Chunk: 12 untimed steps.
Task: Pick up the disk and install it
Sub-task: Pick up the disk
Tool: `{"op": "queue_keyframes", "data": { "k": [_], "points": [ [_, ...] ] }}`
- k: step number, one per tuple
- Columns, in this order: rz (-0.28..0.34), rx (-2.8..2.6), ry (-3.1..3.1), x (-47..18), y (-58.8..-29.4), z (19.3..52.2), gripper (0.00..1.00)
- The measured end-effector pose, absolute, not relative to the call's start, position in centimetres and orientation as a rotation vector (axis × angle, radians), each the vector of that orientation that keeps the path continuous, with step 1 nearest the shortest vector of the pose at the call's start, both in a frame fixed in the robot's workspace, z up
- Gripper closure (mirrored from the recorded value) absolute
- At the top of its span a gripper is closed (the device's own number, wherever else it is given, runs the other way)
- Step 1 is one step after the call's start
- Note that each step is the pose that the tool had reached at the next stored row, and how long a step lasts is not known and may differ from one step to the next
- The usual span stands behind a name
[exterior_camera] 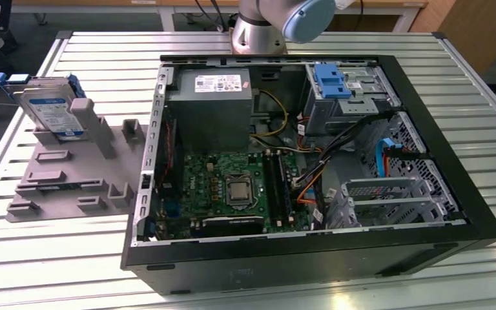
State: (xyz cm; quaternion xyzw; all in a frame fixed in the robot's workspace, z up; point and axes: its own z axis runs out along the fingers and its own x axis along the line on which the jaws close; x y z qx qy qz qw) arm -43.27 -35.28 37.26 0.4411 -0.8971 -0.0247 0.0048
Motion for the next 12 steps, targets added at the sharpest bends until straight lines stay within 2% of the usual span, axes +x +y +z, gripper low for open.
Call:
{"op": "queue_keyframes", "data": {
  "k": [12],
  "points": [
    [-0.076,1.604,-2.685,-43.27,-35.29,37.24,0.89]
  ]
}}
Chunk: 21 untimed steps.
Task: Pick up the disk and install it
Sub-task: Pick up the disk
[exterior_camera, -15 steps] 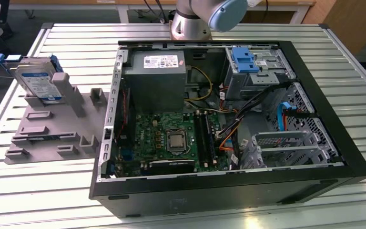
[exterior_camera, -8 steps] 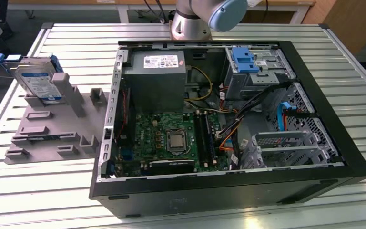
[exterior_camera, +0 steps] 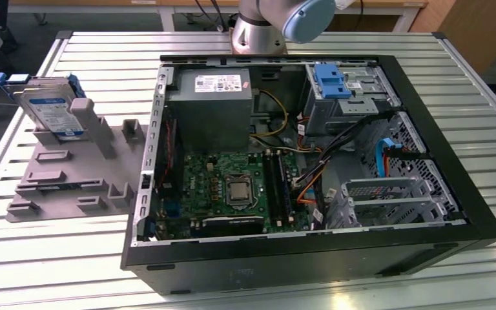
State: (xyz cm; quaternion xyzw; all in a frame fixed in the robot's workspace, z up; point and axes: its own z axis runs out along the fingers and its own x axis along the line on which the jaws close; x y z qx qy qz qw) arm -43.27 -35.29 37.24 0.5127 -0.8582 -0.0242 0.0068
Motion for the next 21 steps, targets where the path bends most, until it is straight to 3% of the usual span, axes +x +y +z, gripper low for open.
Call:
{"op": "queue_keyframes", "data": {
  "k": [21],
  "points": [
    [-0.073,1.818,-2.540,-43.27,-35.29,37.23,0.89]
  ]
}}
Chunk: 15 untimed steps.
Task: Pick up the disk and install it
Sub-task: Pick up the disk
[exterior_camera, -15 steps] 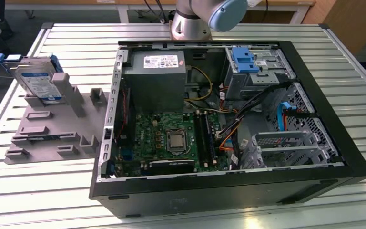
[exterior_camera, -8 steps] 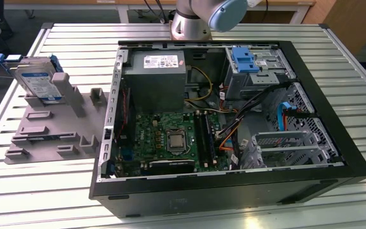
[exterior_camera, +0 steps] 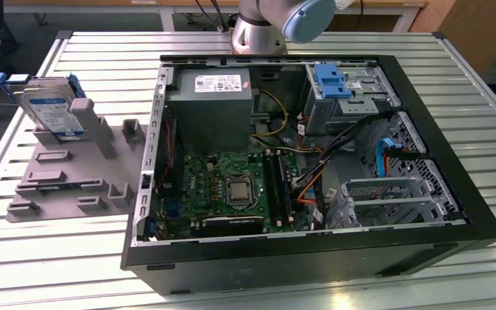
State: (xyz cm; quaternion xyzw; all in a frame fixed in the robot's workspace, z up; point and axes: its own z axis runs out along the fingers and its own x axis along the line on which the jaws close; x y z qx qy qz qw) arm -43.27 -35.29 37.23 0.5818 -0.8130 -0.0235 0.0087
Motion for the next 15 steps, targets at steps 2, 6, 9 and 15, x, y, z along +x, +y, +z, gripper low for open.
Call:
{"op": "queue_keyframes", "data": {
  "k": [2,6,9,15],
  "points": [
    [-0.073,1.851,-2.515,-43.27,-35.29,37.23,0.89],
    [-0.072,1.937,-2.448,-43.27,-35.29,37.21,0.89],
    [-0.071,2.002,-2.392,-43.27,-35.29,37.17,0.89],
    [-0.074,2.047,-2.356,-43.29,-35.09,37.10,0.89]
  ]
}}
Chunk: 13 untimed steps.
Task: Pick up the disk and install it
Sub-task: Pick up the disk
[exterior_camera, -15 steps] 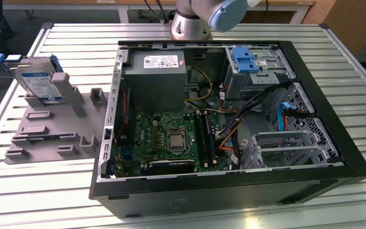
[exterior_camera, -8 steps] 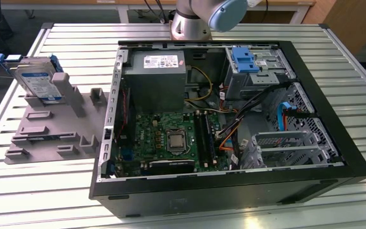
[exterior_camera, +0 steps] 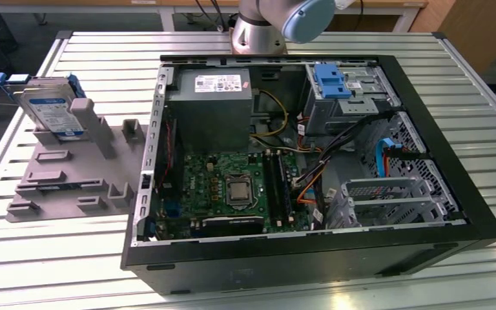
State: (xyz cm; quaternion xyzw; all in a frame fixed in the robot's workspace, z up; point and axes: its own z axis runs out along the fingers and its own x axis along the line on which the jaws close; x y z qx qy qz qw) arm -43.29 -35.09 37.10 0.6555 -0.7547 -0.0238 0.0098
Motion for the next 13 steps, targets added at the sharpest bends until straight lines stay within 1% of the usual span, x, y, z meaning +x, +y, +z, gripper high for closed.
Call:
{"op": "queue_keyframes", "data": {
  "k": [13],
  "points": [
    [-0.069,2.138,-2.279,-43.42,-34.44,36.53,0.89]
  ]
}}
